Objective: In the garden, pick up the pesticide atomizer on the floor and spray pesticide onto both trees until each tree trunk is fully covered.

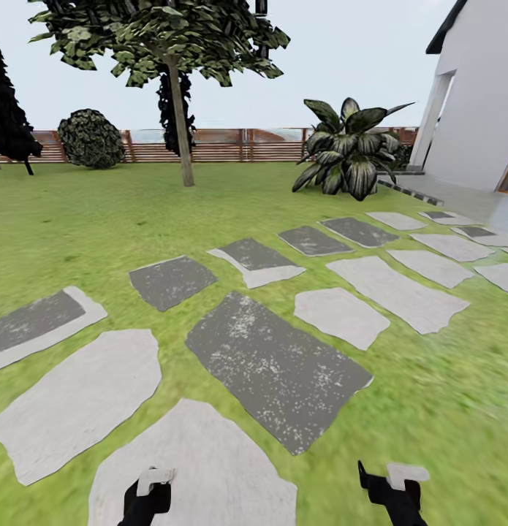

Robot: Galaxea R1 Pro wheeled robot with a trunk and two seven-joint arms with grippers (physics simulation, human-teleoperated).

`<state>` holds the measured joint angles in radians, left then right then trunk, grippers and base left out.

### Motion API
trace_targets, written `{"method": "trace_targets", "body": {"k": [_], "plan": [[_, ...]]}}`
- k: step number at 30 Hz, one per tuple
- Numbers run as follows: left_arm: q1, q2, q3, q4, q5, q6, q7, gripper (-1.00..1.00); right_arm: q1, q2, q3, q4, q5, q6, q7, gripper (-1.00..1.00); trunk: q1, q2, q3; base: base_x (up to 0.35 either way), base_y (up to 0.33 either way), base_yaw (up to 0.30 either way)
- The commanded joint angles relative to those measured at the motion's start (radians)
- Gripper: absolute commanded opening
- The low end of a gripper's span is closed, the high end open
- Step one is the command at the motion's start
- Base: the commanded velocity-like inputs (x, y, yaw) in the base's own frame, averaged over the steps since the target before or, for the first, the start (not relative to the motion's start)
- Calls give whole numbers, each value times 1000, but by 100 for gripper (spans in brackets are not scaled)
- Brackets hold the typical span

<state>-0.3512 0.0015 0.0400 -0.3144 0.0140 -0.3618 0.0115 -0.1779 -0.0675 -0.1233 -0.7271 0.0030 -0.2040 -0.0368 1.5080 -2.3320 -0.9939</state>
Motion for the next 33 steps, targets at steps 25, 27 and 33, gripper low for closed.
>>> {"method": "trace_targets", "body": {"k": [25, 27, 33], "plan": [[0, 0, 0, 0, 0, 0, 1, -100, 0, 0, 5, 21, 1, 0, 1, 100, 0, 0, 0, 296, 160, 80], [0, 0, 0, 0, 0, 0, 1, -100, 0, 0, 5, 21, 1, 0, 1, 100, 0, 0, 0, 292, 175, 272], [0, -1, 0, 0, 0, 0, 1, -100, 0, 0, 5, 21, 1, 0, 1, 100, 0, 0, 0, 323, 55, 273]]}}
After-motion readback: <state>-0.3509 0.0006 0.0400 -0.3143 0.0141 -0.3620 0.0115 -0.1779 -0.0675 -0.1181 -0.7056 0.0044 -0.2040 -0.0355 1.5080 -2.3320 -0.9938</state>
